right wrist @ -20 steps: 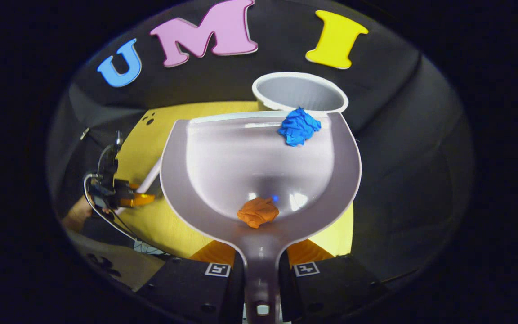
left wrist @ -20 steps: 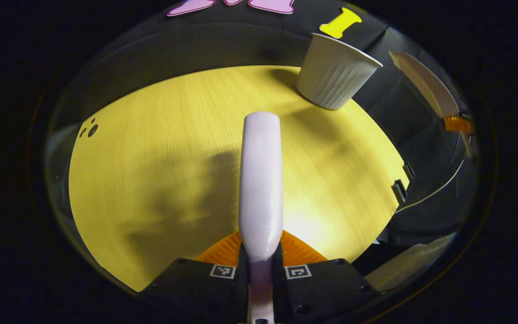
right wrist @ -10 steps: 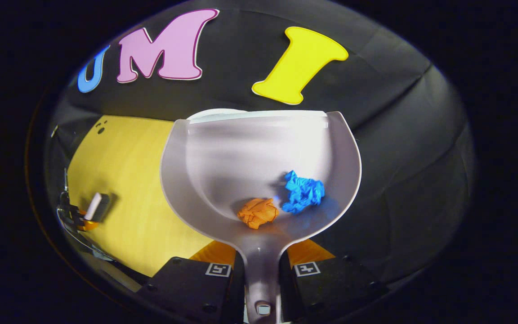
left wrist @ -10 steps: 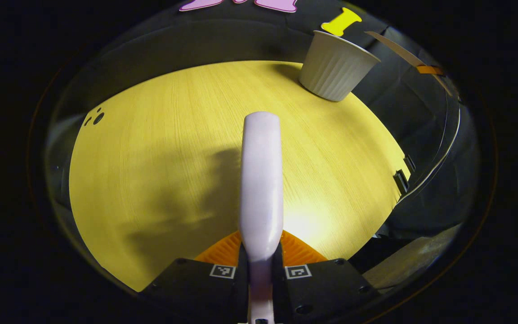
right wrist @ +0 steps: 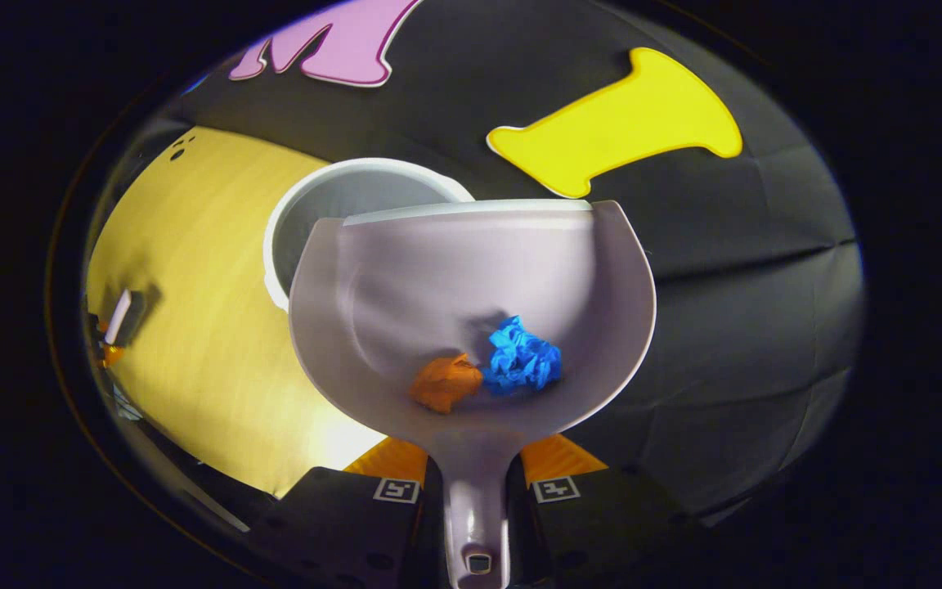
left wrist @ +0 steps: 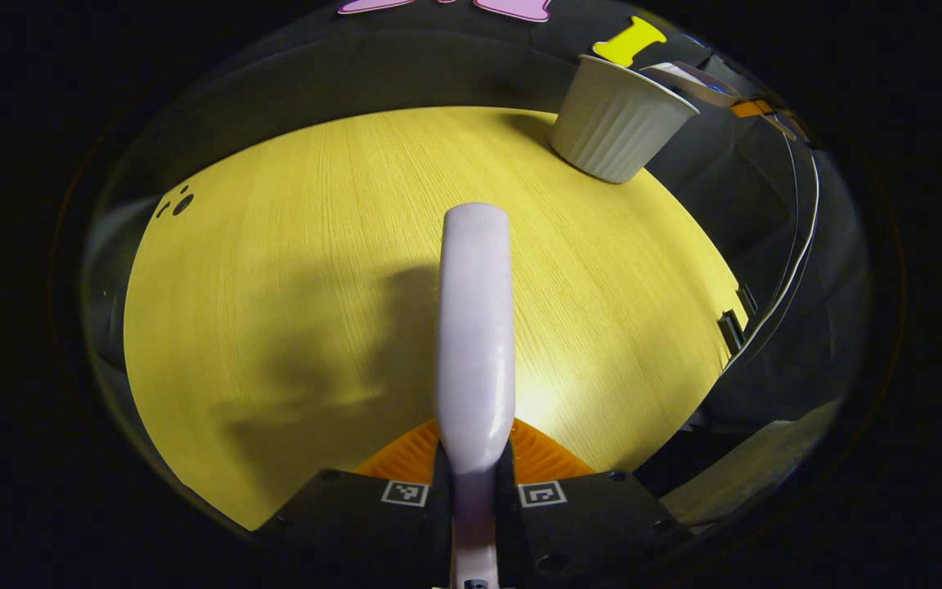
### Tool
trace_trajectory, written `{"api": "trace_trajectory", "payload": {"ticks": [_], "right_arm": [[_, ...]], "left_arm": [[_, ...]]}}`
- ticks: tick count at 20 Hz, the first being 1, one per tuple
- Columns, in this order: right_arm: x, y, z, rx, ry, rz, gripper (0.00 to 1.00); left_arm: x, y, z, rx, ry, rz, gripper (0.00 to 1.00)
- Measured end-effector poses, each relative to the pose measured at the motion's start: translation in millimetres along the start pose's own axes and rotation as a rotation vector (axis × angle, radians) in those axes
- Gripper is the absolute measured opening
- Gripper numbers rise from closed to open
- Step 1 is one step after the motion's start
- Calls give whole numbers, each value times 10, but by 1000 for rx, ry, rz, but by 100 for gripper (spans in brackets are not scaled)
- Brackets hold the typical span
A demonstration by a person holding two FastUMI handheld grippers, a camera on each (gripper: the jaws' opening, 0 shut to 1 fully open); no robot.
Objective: Pick up the small broom and dustpan from the desktop, sweep the trash into the dustpan with the broom, and then empty the trash into the garbage bin.
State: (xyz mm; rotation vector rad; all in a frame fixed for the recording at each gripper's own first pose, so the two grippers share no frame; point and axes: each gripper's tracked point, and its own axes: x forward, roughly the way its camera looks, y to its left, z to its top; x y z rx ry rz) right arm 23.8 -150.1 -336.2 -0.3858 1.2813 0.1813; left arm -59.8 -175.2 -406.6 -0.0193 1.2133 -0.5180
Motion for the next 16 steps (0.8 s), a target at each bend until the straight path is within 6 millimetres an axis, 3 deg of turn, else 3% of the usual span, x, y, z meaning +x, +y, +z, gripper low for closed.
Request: {"api": "trace_trajectory", "payload": {"ticks": [1,9,15,16], "right_arm": [[-13,-100,-3,-35,17,-11,35],[-45,-445,-43,-302,140,-104,35],[-15,-447,171,-431,172,-131,35],[-5,-428,190,-438,178,-128,31]], "left_arm": [[-8,-7,16,6,1,-2,26],[-68,-27,3,-4,-9,7,24],[-128,11,-135,-60,-12,23,25],[-126,11,-149,-67,-13,23,25]]}}
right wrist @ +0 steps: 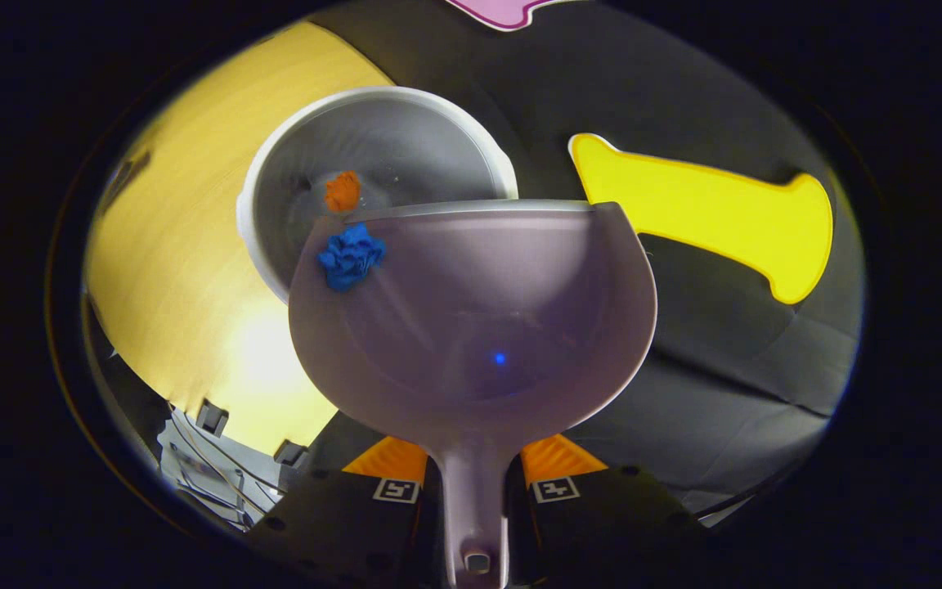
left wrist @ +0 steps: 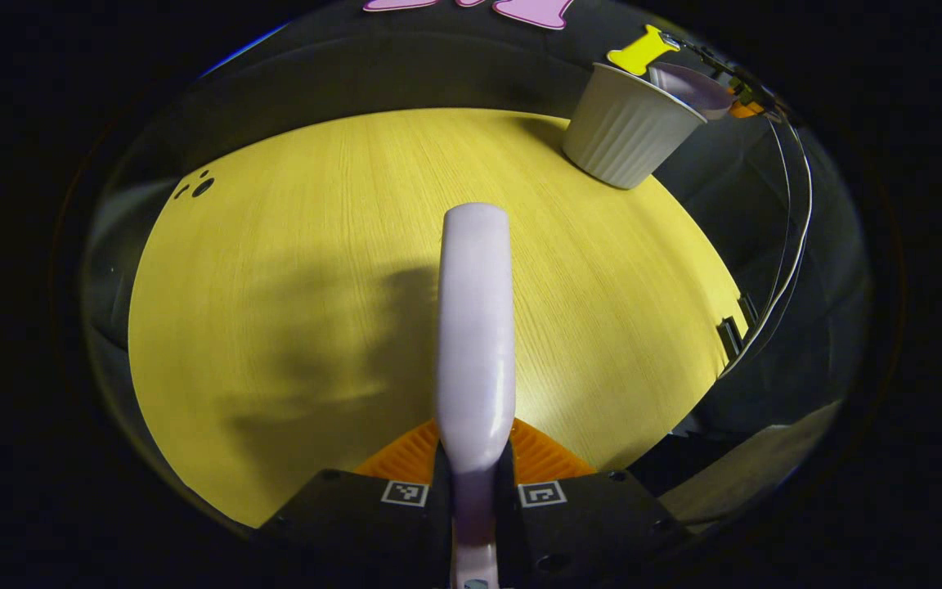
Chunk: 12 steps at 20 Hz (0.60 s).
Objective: Pick up the small broom and dustpan from the desktop, sweep the trash into the dustpan with the broom, and then empty the trash into the garbage bin.
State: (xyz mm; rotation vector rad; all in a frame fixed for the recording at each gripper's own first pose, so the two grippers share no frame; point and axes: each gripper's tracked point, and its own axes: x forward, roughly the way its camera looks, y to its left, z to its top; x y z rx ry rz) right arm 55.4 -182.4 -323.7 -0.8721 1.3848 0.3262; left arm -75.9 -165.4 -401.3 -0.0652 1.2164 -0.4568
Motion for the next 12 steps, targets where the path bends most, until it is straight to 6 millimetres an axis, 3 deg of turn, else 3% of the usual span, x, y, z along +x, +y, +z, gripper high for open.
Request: {"api": "trace_trajectory", "payload": {"ticks": [2,4,7,10,12], "right_arm": [[4,-6,44,0,11,11,35],[13,-1,55,-1,13,14,31],[8,-30,31,46,-3,26,35],[-20,-94,-24,187,-63,68,35],[-160,-119,-59,318,-137,118,35]], "left_arm": [[-3,12,-14,-9,0,4,25],[-9,34,-4,-9,-3,12,26],[-38,78,54,-6,-13,29,26],[-82,123,109,-8,-27,50,24],[-102,138,117,-6,-29,63,26]]}}
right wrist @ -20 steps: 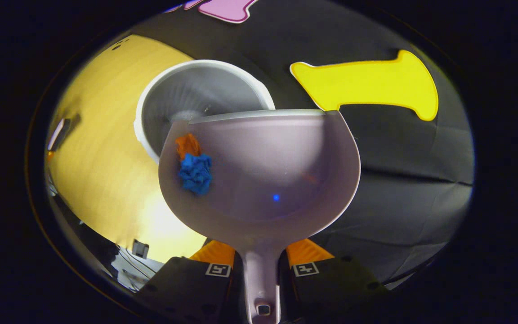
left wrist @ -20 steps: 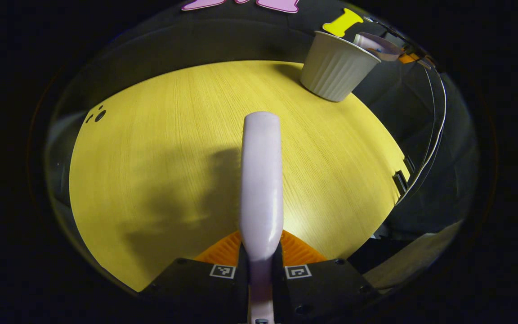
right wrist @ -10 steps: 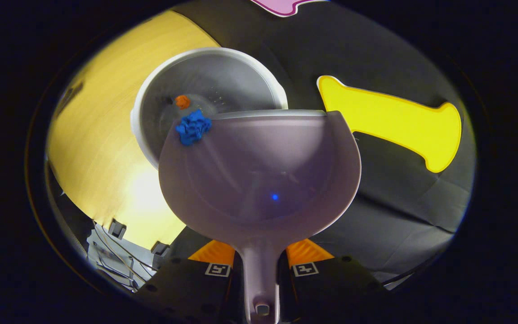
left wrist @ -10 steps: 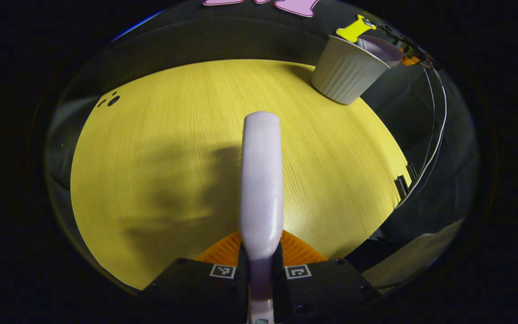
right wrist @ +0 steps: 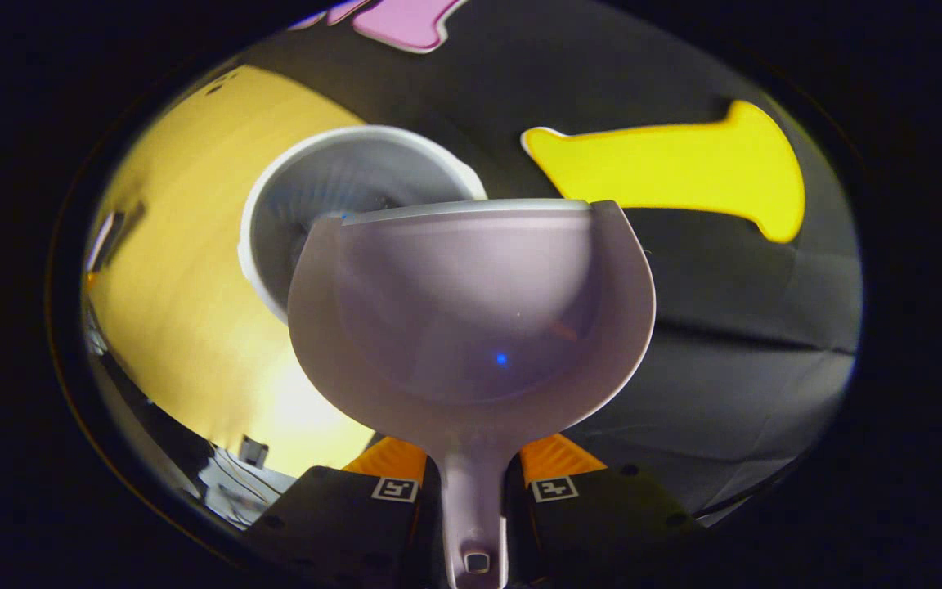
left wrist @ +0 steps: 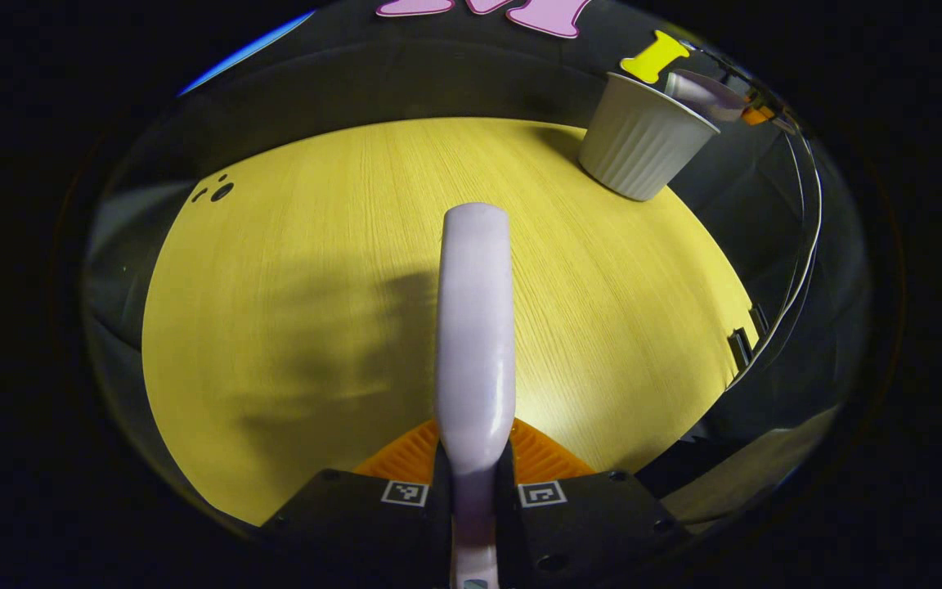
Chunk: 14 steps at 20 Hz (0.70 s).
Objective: Pick up the small broom and dustpan from the desktop, sweep the trash into the dustpan with the broom, and then empty the trash into the garbage bin.
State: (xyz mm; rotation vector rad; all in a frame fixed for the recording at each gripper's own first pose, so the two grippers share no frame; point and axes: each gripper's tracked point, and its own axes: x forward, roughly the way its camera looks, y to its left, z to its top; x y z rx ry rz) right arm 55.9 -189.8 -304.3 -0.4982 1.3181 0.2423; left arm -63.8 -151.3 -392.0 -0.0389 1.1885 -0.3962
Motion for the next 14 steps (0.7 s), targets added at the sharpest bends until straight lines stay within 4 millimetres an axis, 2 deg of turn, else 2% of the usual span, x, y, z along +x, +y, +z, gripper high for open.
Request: {"api": "trace_trajectory", "payload": {"ticks": [1,4,7,11,14], "right_arm": [[-94,14,-6,65,-45,30,32],[-402,109,24,209,-193,105,35],[-786,427,-36,271,-314,174,35],[-1147,1134,-125,265,-403,260,35],[-1214,1757,-280,232,-405,333,35]], "left_arm": [[-9,15,8,4,1,9,26],[-39,43,26,13,-2,31,26],[-72,75,58,22,-7,52,26],[-170,202,95,36,-11,78,26],[-191,316,78,50,-3,98,25]]}}
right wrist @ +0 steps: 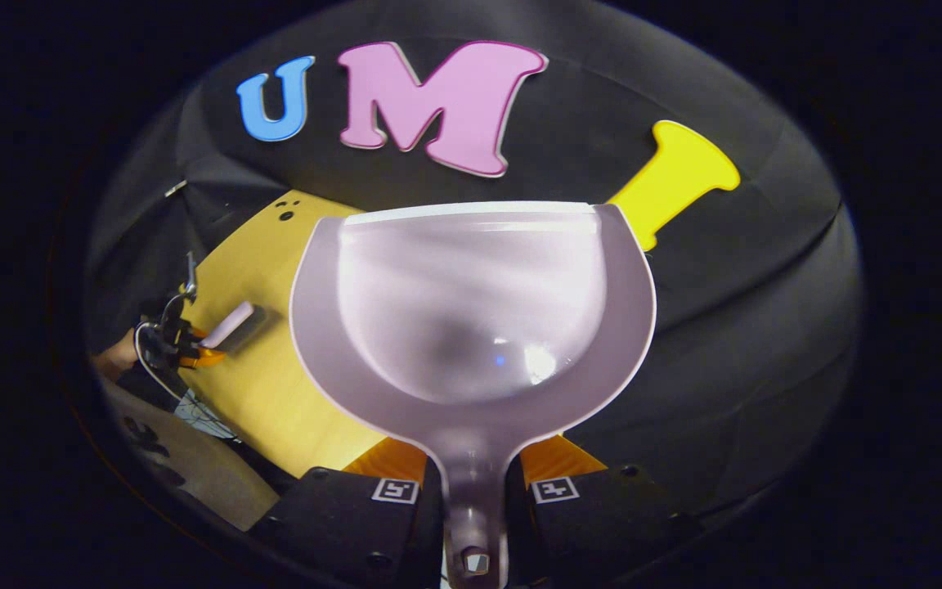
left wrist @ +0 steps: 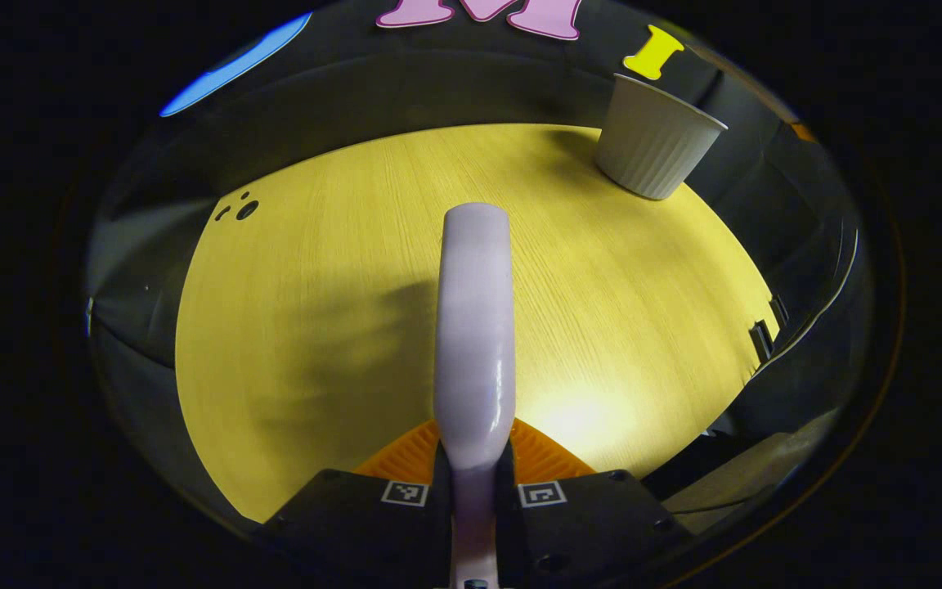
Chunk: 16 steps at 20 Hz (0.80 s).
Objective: Pick up the small broom and dustpan from the desktop, sweep the trash into the dustpan with the broom, and then empty the trash into the garbage bin.
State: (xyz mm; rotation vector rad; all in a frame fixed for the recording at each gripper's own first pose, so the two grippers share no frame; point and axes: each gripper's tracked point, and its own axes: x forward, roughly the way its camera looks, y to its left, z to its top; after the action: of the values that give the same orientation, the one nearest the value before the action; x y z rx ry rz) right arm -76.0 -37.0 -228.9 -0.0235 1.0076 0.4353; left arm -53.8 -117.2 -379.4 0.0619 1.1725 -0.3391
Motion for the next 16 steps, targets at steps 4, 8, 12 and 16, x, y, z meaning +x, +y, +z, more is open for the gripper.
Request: {"api": "trace_trajectory", "payload": {"ticks": [4,8,12,16], "right_arm": [[223,714,-511,-1,57,82,35],[639,1148,-1015,14,163,135,35],[1142,1544,-1491,50,249,173,35],[1519,1721,-1873,116,320,167,31]], "left_arm": [[41,119,-59,9,20,33,25],[134,248,-170,28,49,60,25],[260,332,-227,54,63,73,26],[391,411,-301,77,92,113,27]]}}
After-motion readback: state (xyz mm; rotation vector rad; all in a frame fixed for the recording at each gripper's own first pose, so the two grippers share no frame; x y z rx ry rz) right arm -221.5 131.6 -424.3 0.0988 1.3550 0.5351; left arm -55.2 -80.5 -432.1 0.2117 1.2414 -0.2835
